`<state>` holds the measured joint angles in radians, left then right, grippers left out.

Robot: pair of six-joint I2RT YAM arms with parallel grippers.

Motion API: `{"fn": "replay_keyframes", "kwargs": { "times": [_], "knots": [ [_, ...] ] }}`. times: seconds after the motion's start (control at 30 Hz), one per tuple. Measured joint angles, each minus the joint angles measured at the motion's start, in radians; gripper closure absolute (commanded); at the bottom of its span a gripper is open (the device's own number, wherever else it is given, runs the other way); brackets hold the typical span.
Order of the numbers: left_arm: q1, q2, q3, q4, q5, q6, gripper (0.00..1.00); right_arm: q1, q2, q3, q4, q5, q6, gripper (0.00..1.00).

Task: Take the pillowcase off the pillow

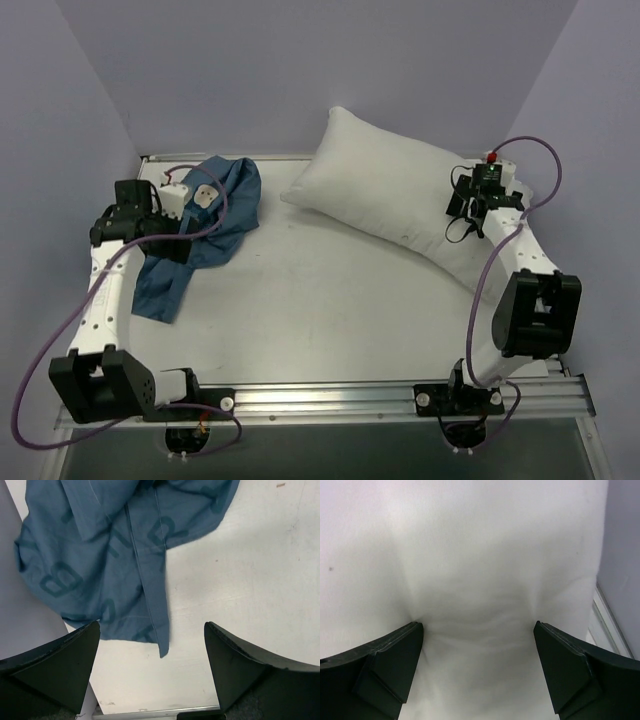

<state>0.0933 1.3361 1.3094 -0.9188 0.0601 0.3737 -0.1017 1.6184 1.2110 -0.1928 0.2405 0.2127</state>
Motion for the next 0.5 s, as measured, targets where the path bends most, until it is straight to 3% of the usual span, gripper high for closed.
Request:
{"fn": "replay_keyframes", "kwargs": {
  "times": [0.33,0.5],
  "knots": [
    [0.002,-0.504,-0.255,0.016,-0.049,-0.018,0.06,0.188,-0.396,-0.154,-0.047,0.048,0.076,0.00],
    [0.036,-0.623,-0.338,0.011,-0.079,-0.011,0.06,0.196,-0.641,-0.290,-0.043,-0.033,0.111,0.00]
  ]
}}
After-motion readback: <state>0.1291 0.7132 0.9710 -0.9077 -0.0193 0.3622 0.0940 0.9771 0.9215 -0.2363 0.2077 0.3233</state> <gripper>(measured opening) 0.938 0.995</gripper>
